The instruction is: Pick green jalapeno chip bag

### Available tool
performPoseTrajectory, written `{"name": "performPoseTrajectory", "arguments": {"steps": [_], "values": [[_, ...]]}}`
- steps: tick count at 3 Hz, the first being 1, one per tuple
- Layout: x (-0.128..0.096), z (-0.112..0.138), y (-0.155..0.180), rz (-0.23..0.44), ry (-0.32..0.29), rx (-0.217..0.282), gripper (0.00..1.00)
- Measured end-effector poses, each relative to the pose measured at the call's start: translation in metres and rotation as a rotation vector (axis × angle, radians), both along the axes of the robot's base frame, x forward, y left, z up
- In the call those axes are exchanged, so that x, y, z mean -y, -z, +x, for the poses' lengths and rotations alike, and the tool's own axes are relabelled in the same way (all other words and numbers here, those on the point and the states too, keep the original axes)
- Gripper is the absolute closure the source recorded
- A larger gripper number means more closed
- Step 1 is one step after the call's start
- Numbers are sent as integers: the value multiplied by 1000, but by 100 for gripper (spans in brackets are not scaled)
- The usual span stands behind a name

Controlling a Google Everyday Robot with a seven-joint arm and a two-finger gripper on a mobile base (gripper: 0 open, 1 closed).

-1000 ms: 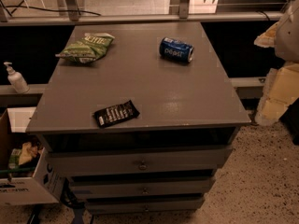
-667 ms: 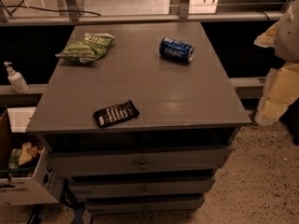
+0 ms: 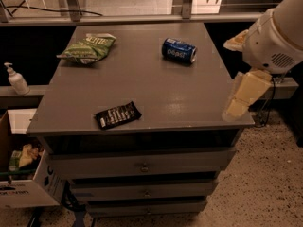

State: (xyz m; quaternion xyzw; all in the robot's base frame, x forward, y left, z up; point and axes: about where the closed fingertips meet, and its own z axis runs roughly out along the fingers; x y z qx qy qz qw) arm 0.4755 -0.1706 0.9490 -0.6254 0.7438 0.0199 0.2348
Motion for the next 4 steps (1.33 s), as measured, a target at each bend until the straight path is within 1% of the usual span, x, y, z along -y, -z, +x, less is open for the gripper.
{"name": "performPoseTrajectory", "arguments": {"steps": [1,2,3,4], "values": [[-44,26,13,115,-76,33,0],[-95,44,14,209,-147,68,0],[-95,44,14,209,-148,68,0],[-95,44,13,212,-196,99,0]]}}
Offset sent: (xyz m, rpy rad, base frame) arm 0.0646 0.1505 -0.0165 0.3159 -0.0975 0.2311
